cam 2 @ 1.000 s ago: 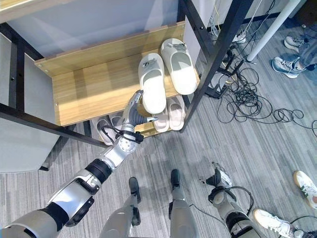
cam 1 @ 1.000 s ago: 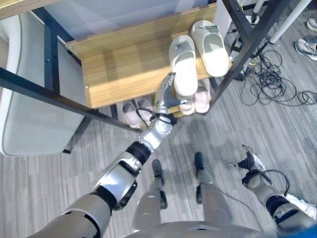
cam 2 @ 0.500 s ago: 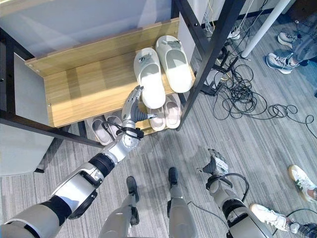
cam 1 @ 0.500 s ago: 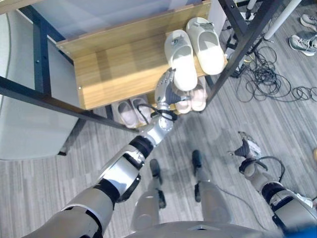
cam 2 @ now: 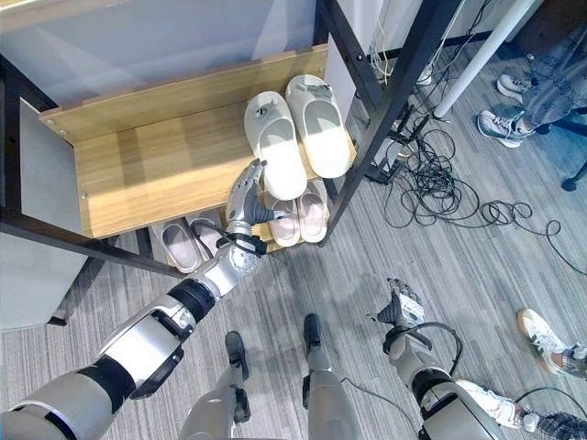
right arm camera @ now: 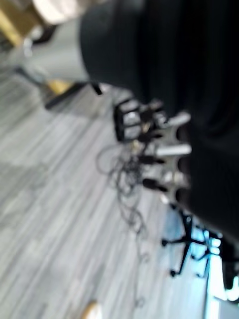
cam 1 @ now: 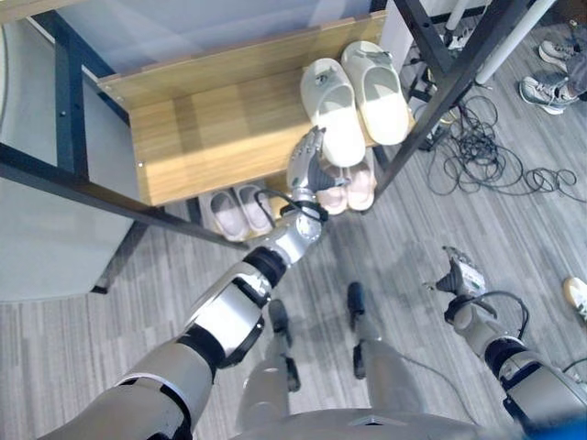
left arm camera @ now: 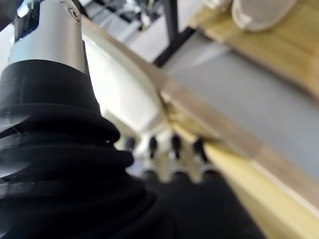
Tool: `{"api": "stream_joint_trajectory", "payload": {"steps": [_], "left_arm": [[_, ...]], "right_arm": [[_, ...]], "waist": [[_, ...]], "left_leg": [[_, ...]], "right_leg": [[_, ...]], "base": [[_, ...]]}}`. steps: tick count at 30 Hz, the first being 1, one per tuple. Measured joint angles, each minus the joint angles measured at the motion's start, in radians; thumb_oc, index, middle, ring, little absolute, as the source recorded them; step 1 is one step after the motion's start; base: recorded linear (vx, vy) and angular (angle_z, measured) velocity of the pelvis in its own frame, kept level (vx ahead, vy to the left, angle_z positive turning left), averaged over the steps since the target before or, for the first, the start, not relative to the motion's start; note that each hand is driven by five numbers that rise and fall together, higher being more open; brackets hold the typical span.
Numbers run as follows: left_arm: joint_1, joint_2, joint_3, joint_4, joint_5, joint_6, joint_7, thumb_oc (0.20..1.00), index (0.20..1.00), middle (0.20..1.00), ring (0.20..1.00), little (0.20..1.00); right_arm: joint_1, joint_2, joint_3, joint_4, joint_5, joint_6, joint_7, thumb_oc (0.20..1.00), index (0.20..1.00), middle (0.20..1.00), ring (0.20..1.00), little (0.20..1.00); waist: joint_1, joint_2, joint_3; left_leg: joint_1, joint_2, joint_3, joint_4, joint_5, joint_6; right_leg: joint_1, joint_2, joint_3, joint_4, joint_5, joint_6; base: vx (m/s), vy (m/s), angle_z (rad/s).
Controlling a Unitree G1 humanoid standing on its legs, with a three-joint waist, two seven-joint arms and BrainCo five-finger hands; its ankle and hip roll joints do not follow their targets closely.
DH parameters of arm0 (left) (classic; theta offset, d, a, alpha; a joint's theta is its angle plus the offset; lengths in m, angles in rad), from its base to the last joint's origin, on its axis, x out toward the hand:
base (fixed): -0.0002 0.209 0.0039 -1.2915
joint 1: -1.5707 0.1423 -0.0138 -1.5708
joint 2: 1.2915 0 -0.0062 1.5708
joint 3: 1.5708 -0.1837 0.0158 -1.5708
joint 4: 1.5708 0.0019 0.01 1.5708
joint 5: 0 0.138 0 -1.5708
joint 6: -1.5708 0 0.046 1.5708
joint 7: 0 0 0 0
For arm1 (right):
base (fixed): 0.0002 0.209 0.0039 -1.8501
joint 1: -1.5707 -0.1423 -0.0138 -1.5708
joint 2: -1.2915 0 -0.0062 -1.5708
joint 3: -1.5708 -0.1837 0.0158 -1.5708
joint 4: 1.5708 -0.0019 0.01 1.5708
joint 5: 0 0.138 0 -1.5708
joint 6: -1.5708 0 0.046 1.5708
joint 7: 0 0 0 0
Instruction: Arrange the slippers neatly on the shoe rack.
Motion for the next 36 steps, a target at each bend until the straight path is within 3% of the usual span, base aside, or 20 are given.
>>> {"api": "stream_joint_trajectory", "payload": {"steps": [20,36], "left_arm": [[-0.083,-0.014,-0.042,0.099,-0.007,0.031,0.007,1.000,1.000,1.000,1.000,1.000],[-0.159,0.088,-0.035,0.072,0.034,0.052,-0.014,1.000,1.000,1.000,1.000,1.000]], "right_arm": [[-0.024,0.000,0.017,0.052,0.017,-0.012,0.000,1.000,1.000,1.000,1.000,1.000],[-0.014,-0.001,0.017,0.037,0.017,-0.026,0.028,1.000,1.000,1.000,1.000,1.000]], "waist": [[-0.015,-0.002,-0.026],[-0.027,-0.018,-0.043]], "left_leg": [[-0.020,0.001,0.004,0.000,0.001,0.000],[-0.015,0.006,0.004,0.000,0.002,0.002]], "right_leg": [[-0.027,0.002,0.004,0.004,0.003,0.000],[-0.021,0.008,0.002,0.006,0.012,-0.008]], "base": [[0.00,0.000,0.00],[0.00,0.000,0.00]]}}
